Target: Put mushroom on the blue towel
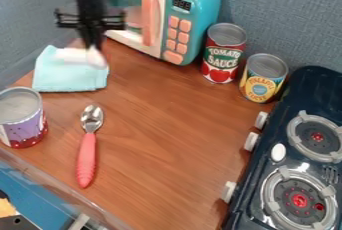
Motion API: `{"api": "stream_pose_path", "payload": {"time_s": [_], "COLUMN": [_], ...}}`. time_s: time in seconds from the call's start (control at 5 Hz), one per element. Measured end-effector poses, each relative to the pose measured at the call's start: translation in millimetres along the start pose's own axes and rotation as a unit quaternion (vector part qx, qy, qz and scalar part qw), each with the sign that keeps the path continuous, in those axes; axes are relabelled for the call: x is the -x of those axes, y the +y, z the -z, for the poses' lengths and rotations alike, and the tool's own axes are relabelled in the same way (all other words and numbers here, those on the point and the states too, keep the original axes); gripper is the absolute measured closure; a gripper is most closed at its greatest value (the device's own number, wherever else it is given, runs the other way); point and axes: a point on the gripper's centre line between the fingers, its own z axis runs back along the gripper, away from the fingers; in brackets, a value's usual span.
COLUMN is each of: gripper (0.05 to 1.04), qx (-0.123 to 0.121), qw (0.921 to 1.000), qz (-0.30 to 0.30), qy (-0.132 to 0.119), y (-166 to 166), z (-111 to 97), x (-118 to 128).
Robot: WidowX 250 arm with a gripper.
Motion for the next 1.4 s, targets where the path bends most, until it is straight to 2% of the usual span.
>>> {"api": "stream_pose_path", "payload": {"time_s": [0.2, 0.4, 0.6, 0.8, 1.0, 1.2, 1.4], "gripper": [1.0, 0.974, 0.788, 0.492, 0.191, 0.073, 0.077], "qx": [-0.022, -0.031, -0.032, -0.029, -0.021, -0.003, -0.003], "qw": [0.9996, 0.999, 0.9988, 0.9991, 0.9991, 0.9992, 0.9991], "qz": [-0.017, -0.027, -0.032, -0.03, -0.033, -0.022, -0.021], "qy": [0.004, 0.017, 0.021, 0.01, -0.015, -0.032, -0.036], "y": [15.7, 25.5, 27.2, 26.5, 24.8, 20.0, 21.6], "z": [11.5, 25.2, 24.4, 15.7, -14.3, -45.6, -49.5], "x": [0.4, 4.2, 5.0, 1.4, -4.1, -8.2, -9.7]}}
